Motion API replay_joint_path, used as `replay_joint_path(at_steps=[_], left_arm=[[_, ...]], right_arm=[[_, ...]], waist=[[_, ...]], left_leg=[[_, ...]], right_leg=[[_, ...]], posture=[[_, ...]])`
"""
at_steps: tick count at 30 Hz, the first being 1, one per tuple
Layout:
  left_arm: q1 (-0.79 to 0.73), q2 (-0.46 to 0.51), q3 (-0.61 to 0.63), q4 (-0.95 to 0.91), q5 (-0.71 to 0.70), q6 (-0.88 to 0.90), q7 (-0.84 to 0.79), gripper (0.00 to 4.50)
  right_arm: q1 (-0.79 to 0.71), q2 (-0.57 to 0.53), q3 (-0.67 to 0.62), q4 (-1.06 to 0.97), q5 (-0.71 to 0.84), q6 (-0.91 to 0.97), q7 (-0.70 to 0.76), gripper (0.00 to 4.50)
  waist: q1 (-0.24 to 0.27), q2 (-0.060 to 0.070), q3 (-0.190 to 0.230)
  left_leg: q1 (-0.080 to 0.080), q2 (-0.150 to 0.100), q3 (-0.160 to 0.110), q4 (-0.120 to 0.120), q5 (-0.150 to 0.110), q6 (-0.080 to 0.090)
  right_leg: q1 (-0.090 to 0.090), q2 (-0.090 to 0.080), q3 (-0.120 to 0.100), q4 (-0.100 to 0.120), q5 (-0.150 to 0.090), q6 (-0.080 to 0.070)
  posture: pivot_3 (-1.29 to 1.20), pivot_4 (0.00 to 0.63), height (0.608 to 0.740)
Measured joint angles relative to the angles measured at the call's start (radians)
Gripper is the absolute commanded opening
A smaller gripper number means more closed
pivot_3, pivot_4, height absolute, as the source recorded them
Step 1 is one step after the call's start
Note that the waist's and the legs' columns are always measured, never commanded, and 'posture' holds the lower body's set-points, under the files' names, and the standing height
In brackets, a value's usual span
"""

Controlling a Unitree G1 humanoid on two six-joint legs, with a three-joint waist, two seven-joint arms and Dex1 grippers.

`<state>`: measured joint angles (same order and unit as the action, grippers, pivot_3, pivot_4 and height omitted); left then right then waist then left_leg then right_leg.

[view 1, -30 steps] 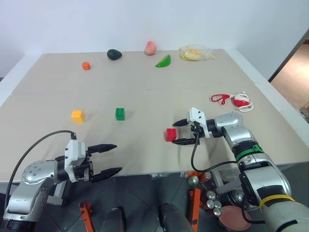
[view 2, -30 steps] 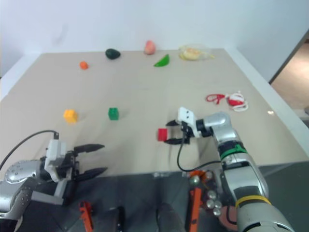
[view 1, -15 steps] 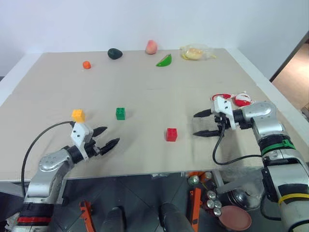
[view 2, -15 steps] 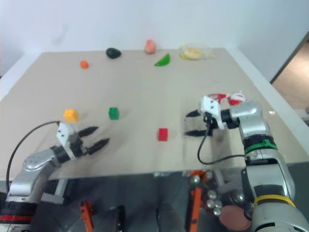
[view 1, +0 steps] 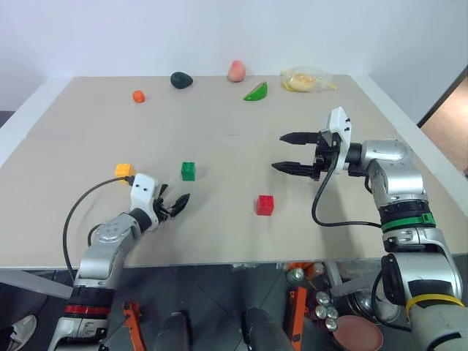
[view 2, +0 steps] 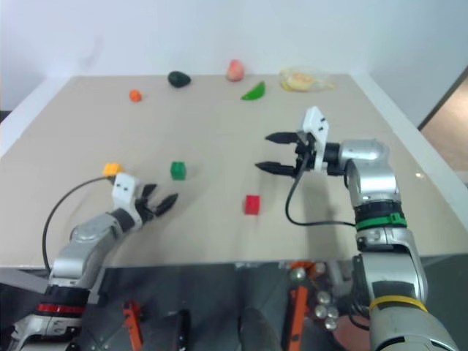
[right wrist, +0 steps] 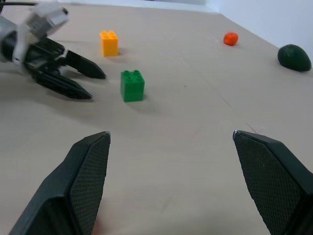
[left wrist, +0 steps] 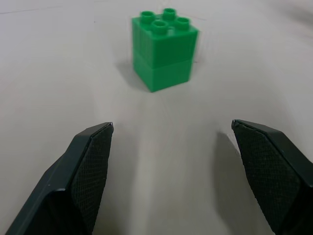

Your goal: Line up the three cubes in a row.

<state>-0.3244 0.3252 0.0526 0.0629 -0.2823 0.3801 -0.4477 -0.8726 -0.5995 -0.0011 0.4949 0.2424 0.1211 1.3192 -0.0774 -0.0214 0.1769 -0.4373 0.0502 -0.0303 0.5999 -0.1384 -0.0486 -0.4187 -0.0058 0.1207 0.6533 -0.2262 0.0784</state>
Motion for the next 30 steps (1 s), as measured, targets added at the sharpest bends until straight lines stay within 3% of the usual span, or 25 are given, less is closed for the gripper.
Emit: replay_joint_path(at_steps=[15,30], left_arm=[[-0.173,-0.053,-0.001,0.168,0.045,0.065,0.103,4.03],[-0.244,-0.084,-0.018,0.224,0.079,0.067,0.091,4.03]], right_arm=[[0.19,0.015,0.042,-0.333,0.093,0.174,0.007,4.14],[0.206,0.016,0.064,-0.355,0.105,0.176,-0.012,4.14]], waist=[[0.0,0.0,0.0],[0.001,0.0,0.0]], left_leg=[[0.001,-0.001,-0.001,0.001,0.009,-0.001],[-0.002,-0.001,-0.002,-0.002,0.008,-0.003]], right_leg=[[0.0,0.0,-0.001,0.0,0.009,-0.006],[-0.002,0.0,-0.001,-0.001,0.002,-0.002]], posture=[[0.0,0.15,0.74],[0.0,0.15,0.74]])
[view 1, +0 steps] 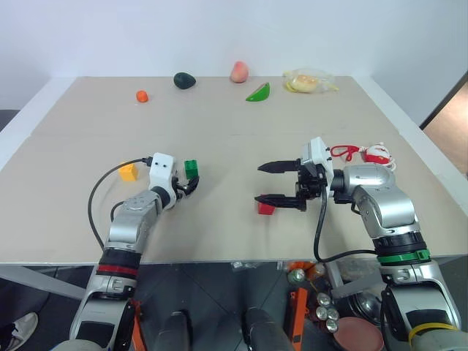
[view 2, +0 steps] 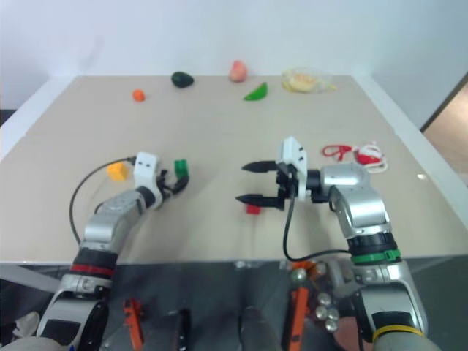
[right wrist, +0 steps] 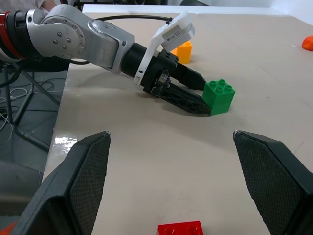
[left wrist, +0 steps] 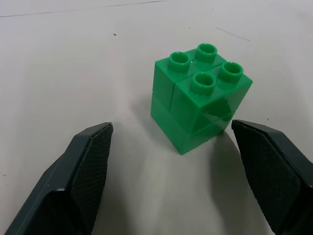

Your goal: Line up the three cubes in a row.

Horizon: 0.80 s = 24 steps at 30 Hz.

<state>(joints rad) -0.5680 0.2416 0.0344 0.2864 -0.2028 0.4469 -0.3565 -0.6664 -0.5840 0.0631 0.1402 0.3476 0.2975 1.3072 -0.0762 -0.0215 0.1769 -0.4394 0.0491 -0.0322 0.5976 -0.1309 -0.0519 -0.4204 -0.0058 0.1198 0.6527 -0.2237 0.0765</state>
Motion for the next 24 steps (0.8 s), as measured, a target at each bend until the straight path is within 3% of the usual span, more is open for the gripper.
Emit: replay_joint_path(at_steps=[22,24], left_arm=[[-0.04,-0.07,0.002,0.019,0.049,0.039,0.044,4.03],[-0.044,-0.076,0.001,0.022,0.053,0.04,0.044,3.49]], right_arm=[[0.0,0.0,0.0,0.002,-0.001,-0.027,-0.009,4.14],[0.0,0.0,0.0,0.005,-0.001,-0.032,-0.011,4.18]], waist=[[0.012,0.0,0.0],[0.016,0.0,0.0]], left_leg=[[0.0,-0.001,-0.001,0.002,0.0,0.0],[0.0,-0.001,-0.001,0.002,0.0,0.0]], right_leg=[[0.002,-0.001,0.0,0.0,0.0,0.0],[0.002,-0.001,0.0,0.0,0.0,0.0]], posture=[[0.0,0.15,0.74],[0.0,0.15,0.74]])
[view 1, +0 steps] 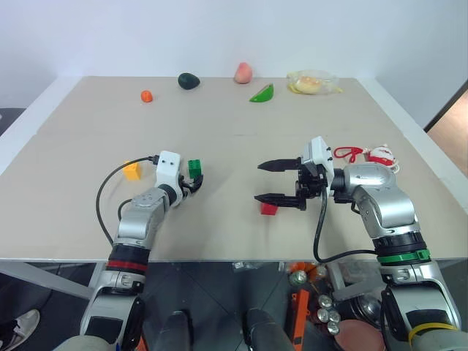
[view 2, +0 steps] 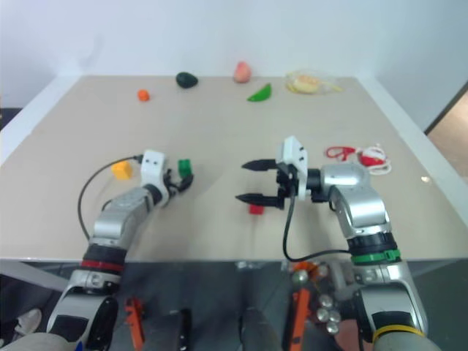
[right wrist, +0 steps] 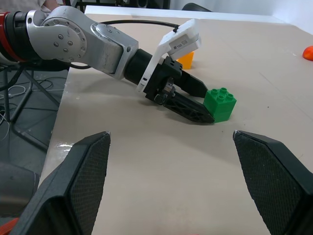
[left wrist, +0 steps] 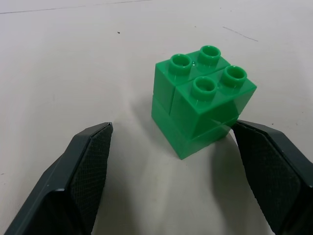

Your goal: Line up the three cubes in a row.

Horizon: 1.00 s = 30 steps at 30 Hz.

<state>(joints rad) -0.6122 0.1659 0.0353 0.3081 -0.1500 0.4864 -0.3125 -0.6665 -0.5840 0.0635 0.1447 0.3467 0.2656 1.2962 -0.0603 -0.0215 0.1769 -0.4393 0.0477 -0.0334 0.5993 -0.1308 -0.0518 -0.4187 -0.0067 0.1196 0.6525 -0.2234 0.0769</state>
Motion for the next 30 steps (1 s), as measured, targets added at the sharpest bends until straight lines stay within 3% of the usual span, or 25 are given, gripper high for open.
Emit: replay_joint_path(at_steps=[7,24,30], left_arm=[[-0.015,-0.029,-0.037,0.009,0.004,-0.012,-0.019,1.28],[-0.045,0.013,-0.035,0.088,0.024,-0.101,-0.031,1.28],[-0.037,0.055,-0.019,0.037,-0.078,-0.314,-0.289,1.28]], right_arm=[[0.0,0.0,0.005,0.008,-0.004,-0.007,-0.012,4.18],[0.0,-0.002,0.005,0.016,-0.009,-0.013,-0.018,4.18],[0.001,-0.009,0.005,0.014,-0.009,-0.011,-0.025,4.18]], waist=[[0.01,0.0,0.0],[0.003,0.0,0.0],[0.006,-0.001,0.001]], left_leg=[[0.0,0.0,0.0,-0.001,-0.001,-0.001],[0.0,0.0,0.0,-0.001,0.0,-0.001],[-0.004,0.0,0.0,-0.002,-0.002,-0.003]], right_leg=[[-0.001,0.0,0.0,-0.001,0.0,0.0],[-0.002,0.0,0.0,-0.001,0.002,0.0],[-0.004,0.0,0.0,-0.001,0.0,0.001]], posture=[[0.0,0.15,0.74],[0.0,0.15,0.74],[0.0,0.15,0.74]])
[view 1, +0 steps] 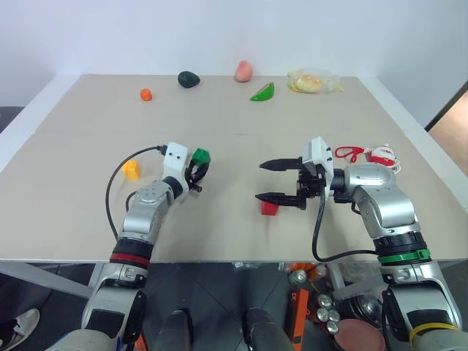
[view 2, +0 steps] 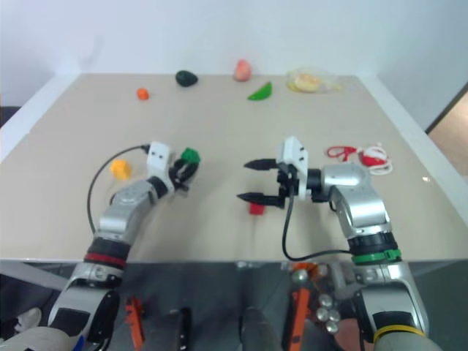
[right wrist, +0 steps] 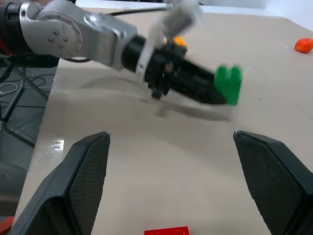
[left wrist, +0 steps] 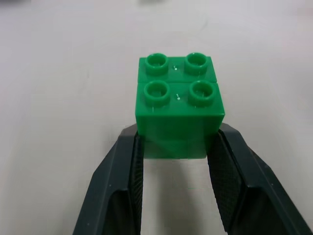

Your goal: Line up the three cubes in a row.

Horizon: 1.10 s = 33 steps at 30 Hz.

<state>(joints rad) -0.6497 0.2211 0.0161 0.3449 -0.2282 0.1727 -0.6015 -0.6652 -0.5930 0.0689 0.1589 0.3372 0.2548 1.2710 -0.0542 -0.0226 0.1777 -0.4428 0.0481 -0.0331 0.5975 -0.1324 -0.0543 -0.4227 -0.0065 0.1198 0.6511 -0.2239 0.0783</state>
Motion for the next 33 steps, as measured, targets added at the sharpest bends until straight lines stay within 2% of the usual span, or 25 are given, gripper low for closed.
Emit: replay_joint_path(at_steps=[7,15,23,33], left_arm=[[0.071,0.19,-0.029,0.025,-0.055,-0.222,-0.441,1.28],[0.053,0.264,-0.094,0.222,-0.046,-0.388,-0.782,1.28],[-0.064,0.222,-0.118,0.401,-0.017,-0.462,-0.891,1.28],[-0.179,0.141,-0.14,0.552,0.034,-0.524,-0.924,1.28]], right_arm=[[0.025,-0.03,-0.002,-0.023,0.012,0.022,-0.007,4.18],[0.094,-0.098,-0.068,-0.127,0.092,0.098,-0.011,4.18],[0.205,-0.198,-0.11,-0.178,0.121,0.127,0.009,4.18],[0.227,-0.194,-0.116,-0.208,0.122,0.127,-0.027,4.18]], waist=[[-0.003,0.0,0.0],[0.004,0.0,0.0],[0.006,0.0,0.0],[0.005,-0.001,0.0]], left_leg=[[0.001,0.0,0.0,-0.004,0.0,0.0],[0.001,0.0,0.0,-0.002,0.0,0.0],[0.0,0.0,0.0,0.0,-0.001,0.0],[0.0,0.001,0.0,0.001,-0.001,0.001]], right_leg=[[0.0,0.0,0.0,0.0,-0.004,-0.003],[0.0,0.0,0.0,0.0,-0.004,-0.004],[0.0,0.0,0.0,0.0,-0.003,-0.003],[0.0,0.0,0.0,0.0,-0.003,-0.003]], posture=[[0.0,0.15,0.74],[0.0,0.15,0.74],[0.0,0.15,0.74],[0.0,0.15,0.74]])
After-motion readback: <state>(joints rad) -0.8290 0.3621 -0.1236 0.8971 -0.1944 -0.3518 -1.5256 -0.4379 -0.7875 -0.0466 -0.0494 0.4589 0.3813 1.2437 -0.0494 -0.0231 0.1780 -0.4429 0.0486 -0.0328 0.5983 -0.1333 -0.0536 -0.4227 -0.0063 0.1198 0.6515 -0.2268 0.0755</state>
